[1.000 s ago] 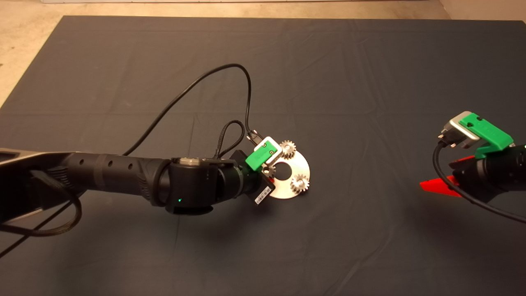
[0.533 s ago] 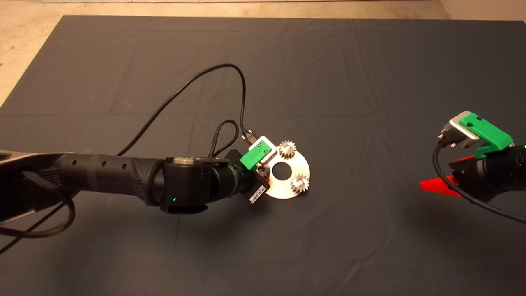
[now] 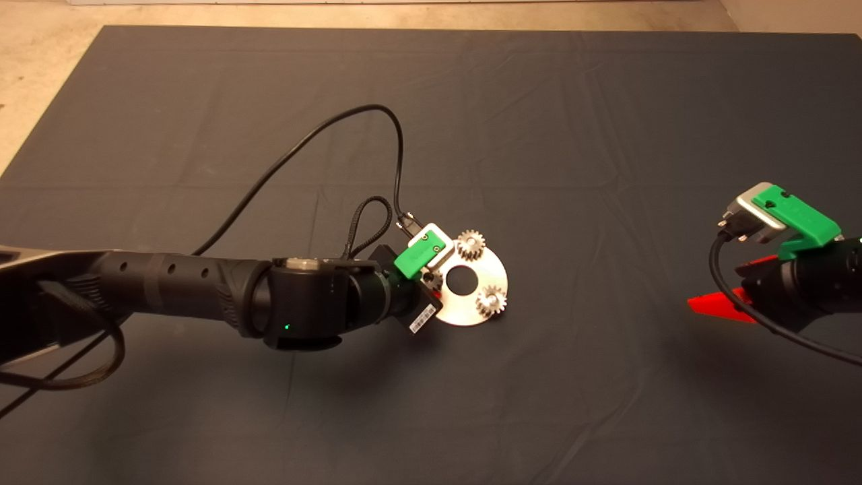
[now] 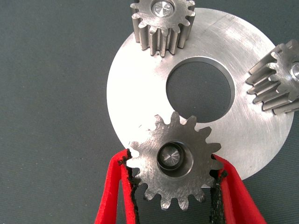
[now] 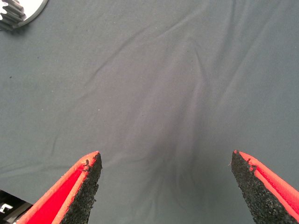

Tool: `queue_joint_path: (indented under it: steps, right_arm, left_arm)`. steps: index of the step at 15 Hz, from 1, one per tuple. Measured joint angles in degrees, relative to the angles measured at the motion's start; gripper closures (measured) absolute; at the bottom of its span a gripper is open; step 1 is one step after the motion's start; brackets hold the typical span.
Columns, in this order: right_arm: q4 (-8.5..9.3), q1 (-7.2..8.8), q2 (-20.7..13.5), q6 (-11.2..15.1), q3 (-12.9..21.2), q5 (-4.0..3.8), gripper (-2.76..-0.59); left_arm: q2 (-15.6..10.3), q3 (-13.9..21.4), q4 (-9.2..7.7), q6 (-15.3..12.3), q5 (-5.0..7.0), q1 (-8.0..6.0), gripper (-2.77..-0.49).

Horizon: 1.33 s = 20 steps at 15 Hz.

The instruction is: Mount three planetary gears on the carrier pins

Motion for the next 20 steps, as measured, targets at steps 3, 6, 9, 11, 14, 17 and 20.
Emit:
queue_joint_path:
  steps: [3, 6, 9, 11, 14, 17, 20]
  right_arm:
    - [0.0, 0.0, 0.0, 0.0, 0.0, 0.0, -2.05]
    - [0.0, -0.02, 0.0, 0.0, 0.0, 0.0, -2.05]
    - [0.0, -0.02, 0.0, 0.0, 0.0, 0.0, -2.05]
    - [0.0, -0.02, 0.0, 0.0, 0.0, 0.02, -2.05]
    - [0.0, -0.01, 0.0, 0.0, 0.0, 0.02, -2.05]
    - [0.0, 0.0, 0.0, 0.0, 0.0, 0.01, -2.05]
    - [0.0, -0.02, 0.0, 0.0, 0.0, 0.02, -2.05]
  left_arm:
    - [0.0, 0.0, -0.02, 0.0, -0.01, 0.03, -0.59]
    - [0.0, 0.0, -0.02, 0.0, 0.0, 0.03, -0.59]
    - [0.0, 0.0, -0.02, 0.0, -0.01, 0.01, -0.6]
    - [-0.01, 0.0, -0.02, 0.01, -0.01, 0.01, -0.63]
    - [0.0, 0.0, -0.02, 0.05, -0.01, 0.03, -0.73]
    - [-0.02, 0.0, -0.02, 0.05, -0.01, 0.03, -0.75]
    - [0.0, 0.0, -0.02, 0.07, -0.04, 0.03, -0.89]
